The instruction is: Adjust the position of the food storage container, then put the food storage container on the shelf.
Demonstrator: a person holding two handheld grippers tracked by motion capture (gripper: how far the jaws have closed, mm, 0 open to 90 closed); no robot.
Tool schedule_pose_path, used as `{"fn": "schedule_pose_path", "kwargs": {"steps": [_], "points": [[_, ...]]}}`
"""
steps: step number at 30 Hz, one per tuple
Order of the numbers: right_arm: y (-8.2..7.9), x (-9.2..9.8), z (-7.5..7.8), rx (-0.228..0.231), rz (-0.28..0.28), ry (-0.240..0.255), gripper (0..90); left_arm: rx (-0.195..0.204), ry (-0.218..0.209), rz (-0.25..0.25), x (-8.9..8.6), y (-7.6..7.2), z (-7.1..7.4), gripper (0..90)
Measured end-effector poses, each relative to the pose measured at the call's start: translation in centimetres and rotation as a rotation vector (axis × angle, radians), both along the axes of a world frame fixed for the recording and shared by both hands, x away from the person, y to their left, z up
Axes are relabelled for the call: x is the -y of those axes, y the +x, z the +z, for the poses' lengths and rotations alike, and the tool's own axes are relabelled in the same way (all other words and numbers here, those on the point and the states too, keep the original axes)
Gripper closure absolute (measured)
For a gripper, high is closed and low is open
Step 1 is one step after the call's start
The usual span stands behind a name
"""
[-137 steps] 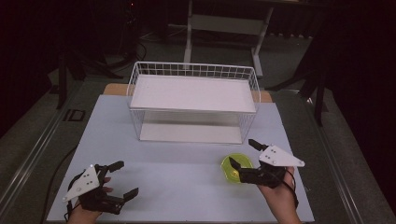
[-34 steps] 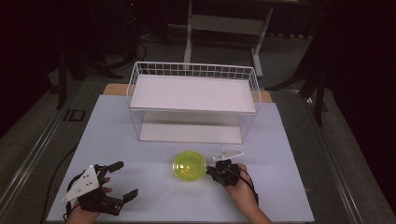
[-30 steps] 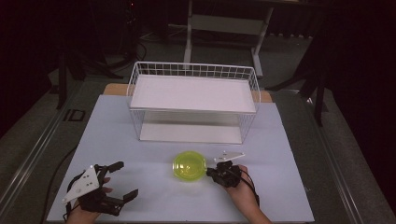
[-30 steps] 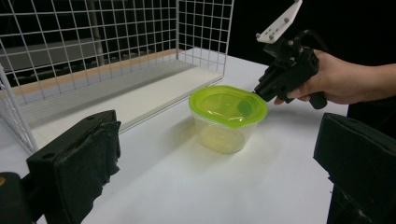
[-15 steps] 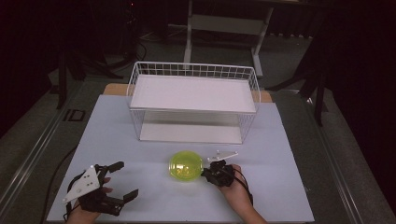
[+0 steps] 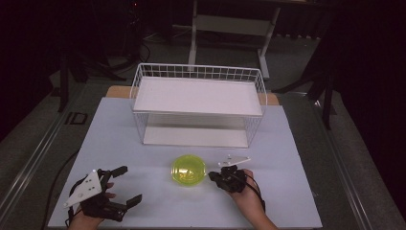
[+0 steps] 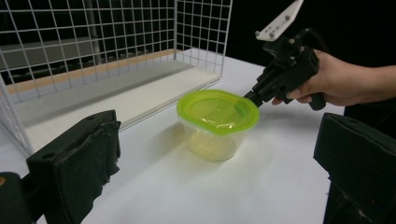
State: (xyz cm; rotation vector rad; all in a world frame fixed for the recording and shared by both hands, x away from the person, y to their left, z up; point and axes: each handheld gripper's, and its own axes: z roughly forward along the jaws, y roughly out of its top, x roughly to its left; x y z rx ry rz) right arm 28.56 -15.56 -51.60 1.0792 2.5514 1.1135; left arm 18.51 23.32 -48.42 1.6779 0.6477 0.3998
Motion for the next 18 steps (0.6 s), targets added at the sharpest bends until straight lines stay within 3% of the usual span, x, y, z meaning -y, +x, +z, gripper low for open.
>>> {"fn": "schedule_pose_path", "kwargs": {"steps": [5,7,9,14,16,18], "points": [[-1.0,1.6,1.0,0.043,0.008,0.006,71.1,0.002,0.019,0.001,0.2,0.0,-0.1,1.3],[-1.6,1.9,1.5,0.071,0.01,0.009,63.7,-0.003,-0.018,-0.005,0.3,0.1,-0.2,1.3],[-2.6,2.2,2.4,0.134,0.026,-0.009,52.1,-0.005,-0.036,-0.012,0.3,0.1,-0.2,1.3],[-4.0,2.7,3.7,0.157,0.031,0.058,24.3,-0.007,-0.025,-0.03,0.6,0.1,-0.3,1.3],[-4.2,2.8,3.9,0.159,0.036,0.071,20.2,-0.001,-0.015,-0.035,0.8,0.1,-0.2,1.3],[-4.6,2.8,4.5,0.173,0.055,0.115,14.2,-0.004,-0.006,-0.049,1.2,0.1,0.1,1.3]]}}
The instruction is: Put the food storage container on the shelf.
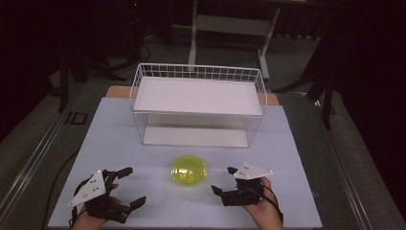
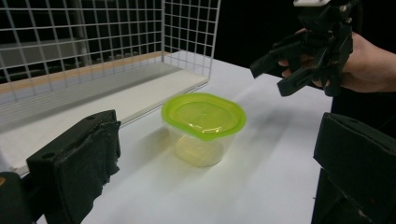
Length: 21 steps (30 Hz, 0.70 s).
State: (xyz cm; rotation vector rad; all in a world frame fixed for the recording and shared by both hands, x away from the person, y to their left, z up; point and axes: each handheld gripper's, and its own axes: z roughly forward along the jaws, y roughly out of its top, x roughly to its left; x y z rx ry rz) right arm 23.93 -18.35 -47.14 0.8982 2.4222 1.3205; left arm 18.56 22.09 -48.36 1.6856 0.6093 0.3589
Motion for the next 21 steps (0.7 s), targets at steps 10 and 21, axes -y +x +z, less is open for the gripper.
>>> {"fn": "schedule_pose_path", "kwargs": {"steps": [10,21], "points": [[0.8,-0.7,1.9,0.059,-0.014,0.051,16.9,-0.041,0.049,-0.01,1.1,0.9,1.5,1.4],[3.2,-2.0,1.6,0.029,0.004,0.051,21.0,-0.114,0.06,0.013,1.7,3.2,2.9,1.3]]}}
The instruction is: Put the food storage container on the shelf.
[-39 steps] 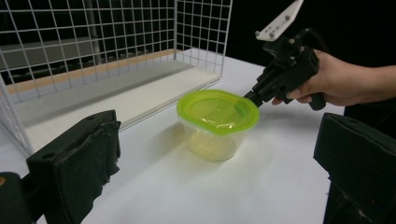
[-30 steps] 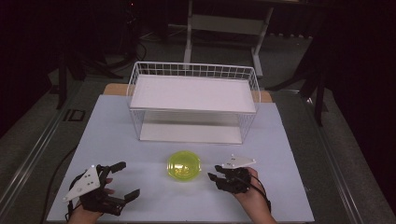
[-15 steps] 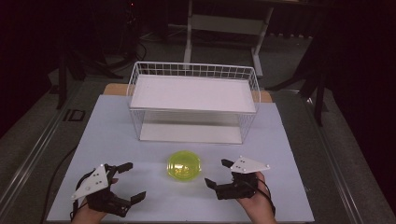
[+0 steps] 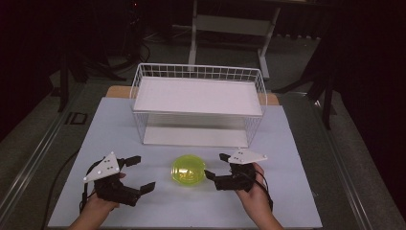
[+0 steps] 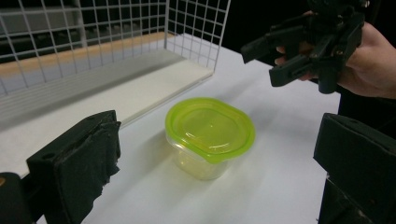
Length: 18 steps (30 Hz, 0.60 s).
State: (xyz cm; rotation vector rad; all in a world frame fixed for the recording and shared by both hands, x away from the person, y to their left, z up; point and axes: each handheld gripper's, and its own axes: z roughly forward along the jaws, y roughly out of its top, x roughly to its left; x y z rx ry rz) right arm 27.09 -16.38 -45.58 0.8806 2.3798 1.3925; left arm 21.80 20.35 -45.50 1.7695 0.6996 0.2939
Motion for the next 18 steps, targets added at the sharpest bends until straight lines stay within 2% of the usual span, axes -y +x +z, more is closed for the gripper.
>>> {"fn": "schedule_pose_path", "kwargs": {"steps": [4,9,10,12,13,15,17,18], "points": [[0.6,0.1,0.2,-0.018,0.005,0.032,21.1,-0.017,0.019,-0.01,0.6,0.6,0.1,1.3],[1.3,0.0,0.4,-0.003,0.008,0.021,19.2,-0.066,0.009,-0.002,1.4,1.7,0.2,1.3],[1.7,0.0,0.4,-0.04,0.005,0.041,17.5,-0.079,0.005,0.01,1.7,2.1,0.2,1.4],[1.8,0.0,0.3,-0.049,0.001,0.048,17.5,-0.095,-0.002,0.026,2.0,2.6,0.2,1.4],[2.0,-0.1,0.2,-0.058,0.001,0.058,17.4,-0.096,0.01,0.04,2.2,2.8,0.2,1.4],[2.2,-0.4,0.0,-0.067,-0.017,0.047,15.3,-0.115,0.029,0.057,2.7,3.4,0.2,1.4],[2.5,-0.7,-0.4,-0.08,-0.015,0.026,13.7,-0.147,0.016,0.054,3.0,3.9,0.1,1.4],[2.6,-0.9,-0.8,-0.101,-0.014,0.032,13.7,-0.161,0.021,0.053,3.3,4.1,0.0,1.4]]}}
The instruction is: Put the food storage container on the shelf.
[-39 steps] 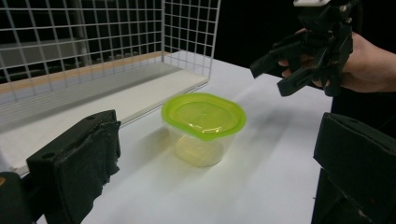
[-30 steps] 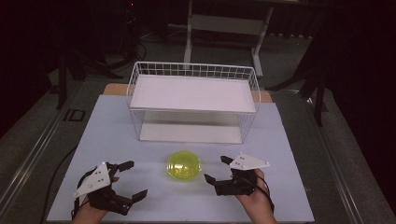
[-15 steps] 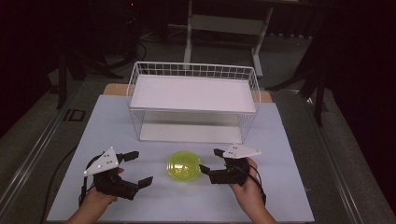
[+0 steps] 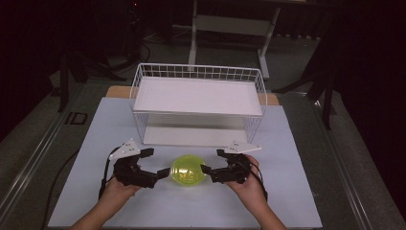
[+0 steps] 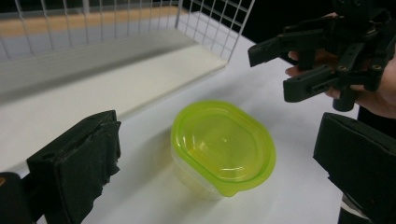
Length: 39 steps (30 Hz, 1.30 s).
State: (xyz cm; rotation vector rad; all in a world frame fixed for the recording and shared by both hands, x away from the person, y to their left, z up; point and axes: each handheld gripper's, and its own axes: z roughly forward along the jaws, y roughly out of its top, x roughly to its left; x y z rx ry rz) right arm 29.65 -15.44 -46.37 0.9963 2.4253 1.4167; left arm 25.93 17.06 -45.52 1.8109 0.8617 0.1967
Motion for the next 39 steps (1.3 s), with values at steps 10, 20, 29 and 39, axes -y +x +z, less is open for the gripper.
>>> {"fn": "schedule_pose_path", "kwargs": {"steps": [10,20,29,39], "points": [[0.2,-0.7,-1.1,-0.047,-0.02,-0.002,24.4,-0.105,0.046,0.026,2.0,1.5,-2.3,10.9],[0.6,-0.9,-2.8,-0.109,-0.042,-0.003,35.6,-0.214,0.095,0.055,3.0,2.2,-3.9,24.4],[0.6,-1.2,-3.5,-0.14,-0.032,-0.016,42.1,-0.263,0.097,0.03,3.4,2.2,-4.8,49.2],[0.6,-0.6,-3.9,-0.217,-0.021,0.018,47.5,-0.31,0.066,0.009,3.2,2.0,-4.8,57.8]]}}
